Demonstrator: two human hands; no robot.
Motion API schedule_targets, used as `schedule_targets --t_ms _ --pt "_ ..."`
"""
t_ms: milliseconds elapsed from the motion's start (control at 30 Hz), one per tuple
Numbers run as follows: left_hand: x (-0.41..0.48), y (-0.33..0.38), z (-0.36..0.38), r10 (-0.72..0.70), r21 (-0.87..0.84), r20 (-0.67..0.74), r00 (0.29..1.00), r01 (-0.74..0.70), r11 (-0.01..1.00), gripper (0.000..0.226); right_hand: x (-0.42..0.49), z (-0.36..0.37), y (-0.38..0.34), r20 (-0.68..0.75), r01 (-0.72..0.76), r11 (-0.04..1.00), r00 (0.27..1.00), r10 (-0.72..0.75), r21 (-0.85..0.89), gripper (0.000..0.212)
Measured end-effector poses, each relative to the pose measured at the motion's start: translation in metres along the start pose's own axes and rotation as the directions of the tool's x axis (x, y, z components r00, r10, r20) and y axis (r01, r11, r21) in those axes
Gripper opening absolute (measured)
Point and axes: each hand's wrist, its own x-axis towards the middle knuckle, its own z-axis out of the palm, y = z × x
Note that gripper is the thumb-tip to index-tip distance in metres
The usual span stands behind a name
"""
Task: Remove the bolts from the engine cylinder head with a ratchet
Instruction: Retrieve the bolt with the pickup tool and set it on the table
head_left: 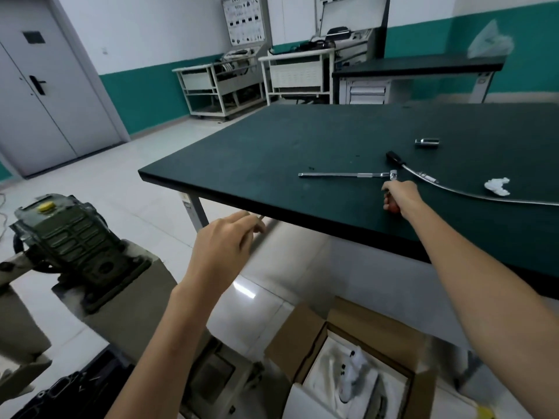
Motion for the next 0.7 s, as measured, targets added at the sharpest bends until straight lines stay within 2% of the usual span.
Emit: schedule_targets --t_ms 100,267,433,500,600,633,700 --pt "0.004 -0.002 0.004 0.001 -0.017 -0.003 1.0 -0.001 1.0 0.025 0.01 -0.001 0.003 0.025 0.053 0.993 0.998 -0.051 -0.107 0.011" --pt "0.015 0.004 0.015 -0.004 -0.03 -0.011 1.0 0.004 1.0 0.024 0.013 0.006 0.018 0.033 0.144 0.981 0.989 -0.141 -0.132 0.047" --pt "0.02 0.018 0.031 0.05 -0.043 0.006 0.999 -0.049 0.998 0.02 0.018 0.01 0.025 -0.041 0.311 0.919 0.943 -0.33 -0.241 0.061" --pt "0.024 0.023 0.037 0.062 -0.047 0.016 0.998 -0.061 0.997 0.022 0.018 0.01 0.027 -0.031 0.367 0.898 0.922 -0.385 -0.242 0.061" --pt "0.028 0.027 0.042 0.071 -0.064 0.025 0.997 -0.07 0.996 0.024 0.021 -0.001 0.028 -0.067 0.429 0.886 0.893 -0.446 -0.176 0.048" --pt "0.028 0.028 0.043 0.075 -0.068 0.027 0.997 -0.073 0.995 0.024 0.025 -0.01 0.029 -0.083 0.469 0.851 0.863 -0.499 -0.237 0.045" --pt "0.03 0.028 0.045 0.086 -0.07 0.034 0.996 -0.083 0.994 0.024 0.037 -0.036 0.032 -0.07 0.504 0.713 0.791 -0.607 -0.488 0.043"
